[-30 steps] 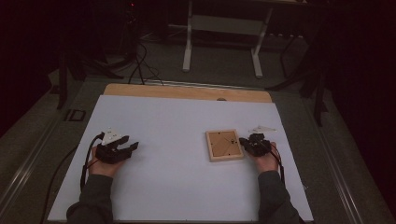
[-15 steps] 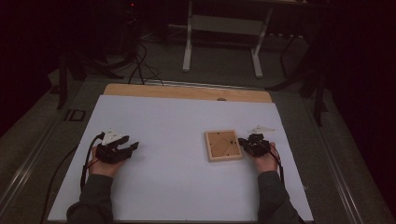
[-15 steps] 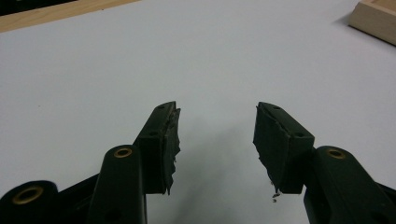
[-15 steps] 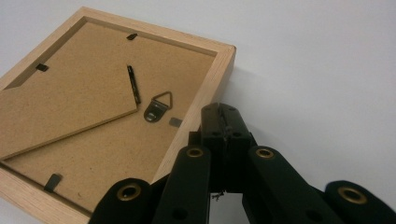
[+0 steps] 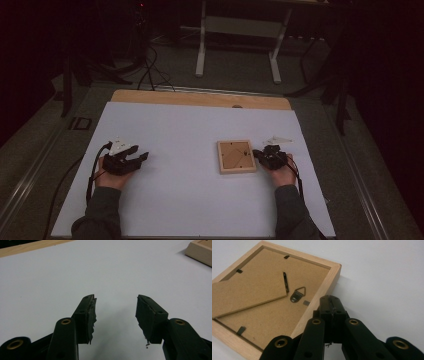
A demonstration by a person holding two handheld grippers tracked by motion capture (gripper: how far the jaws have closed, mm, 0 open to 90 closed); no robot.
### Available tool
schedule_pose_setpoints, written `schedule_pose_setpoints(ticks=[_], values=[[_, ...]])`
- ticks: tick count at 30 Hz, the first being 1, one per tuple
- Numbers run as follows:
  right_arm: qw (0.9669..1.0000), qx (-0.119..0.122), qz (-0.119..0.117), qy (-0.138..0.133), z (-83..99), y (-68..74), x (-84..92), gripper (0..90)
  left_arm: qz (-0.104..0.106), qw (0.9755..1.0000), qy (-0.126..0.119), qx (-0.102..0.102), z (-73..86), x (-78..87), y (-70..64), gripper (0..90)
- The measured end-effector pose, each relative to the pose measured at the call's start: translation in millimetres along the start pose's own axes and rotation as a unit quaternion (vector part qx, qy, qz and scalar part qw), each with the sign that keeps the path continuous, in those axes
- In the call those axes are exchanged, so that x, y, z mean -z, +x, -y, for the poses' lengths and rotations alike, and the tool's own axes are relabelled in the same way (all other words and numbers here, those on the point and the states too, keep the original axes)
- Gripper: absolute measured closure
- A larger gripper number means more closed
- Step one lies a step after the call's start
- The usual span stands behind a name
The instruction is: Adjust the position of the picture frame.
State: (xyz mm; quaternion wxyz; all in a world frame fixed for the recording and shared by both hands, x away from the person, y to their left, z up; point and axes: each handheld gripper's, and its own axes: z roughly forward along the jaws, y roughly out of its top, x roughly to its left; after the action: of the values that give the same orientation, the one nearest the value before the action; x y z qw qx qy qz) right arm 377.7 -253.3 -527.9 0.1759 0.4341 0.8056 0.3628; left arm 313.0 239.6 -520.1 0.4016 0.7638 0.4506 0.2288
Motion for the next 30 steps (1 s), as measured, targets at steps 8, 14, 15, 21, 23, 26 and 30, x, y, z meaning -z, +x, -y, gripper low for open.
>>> schedule_pose_setpoints(ticks=[8, 14, 15, 21, 23, 26, 30], values=[[1.0, 0.003, -0.006, -0.001, 0.5, 4.6, -0.2, 89.8, 0.003, 1.0, 0.0, 0.001, 0.0, 0.0, 0.0, 51.0], [0.9999, 0.007, -0.01, 0.0, 0.7, 7.8, -0.2, 89.8, 0.005, 1.0, 0.0, 0.001, -0.2, -0.6, -0.8, 51.4], [0.9999, 0.009, -0.011, -0.001, 0.7, 8.2, -0.3, 89.8, 0.004, 1.0, 0.0, 0.001, -0.3, -0.8, -0.9, 51.5], [0.9998, 0.011, -0.014, 0.0, 0.6, 10.3, -0.6, 89.8, 0.005, 1.0, 0.0, 0.001, -0.5, -1.5, -1.4, 52.5], [0.9998, 0.012, -0.016, 0.0, 0.5, 12.4, -0.9, 89.8, 0.007, 1.0, 0.001, -0.001, -0.7, -1.7, -1.8, 53.1], [0.9997, 0.016, -0.018, 0.0, 0.2, 14.8, -1.3, 89.8, 0.008, 1.0, 0.0, -0.001, -1.1, -1.6, -2.3, 54.4], [0.9996, 0.02, -0.021, 0.001, -0.5, 18.0, -2.1, 89.8, 0.012, 0.9999, -0.001, 0.0, -1.6, -1.7, -3.0, 55.8]])
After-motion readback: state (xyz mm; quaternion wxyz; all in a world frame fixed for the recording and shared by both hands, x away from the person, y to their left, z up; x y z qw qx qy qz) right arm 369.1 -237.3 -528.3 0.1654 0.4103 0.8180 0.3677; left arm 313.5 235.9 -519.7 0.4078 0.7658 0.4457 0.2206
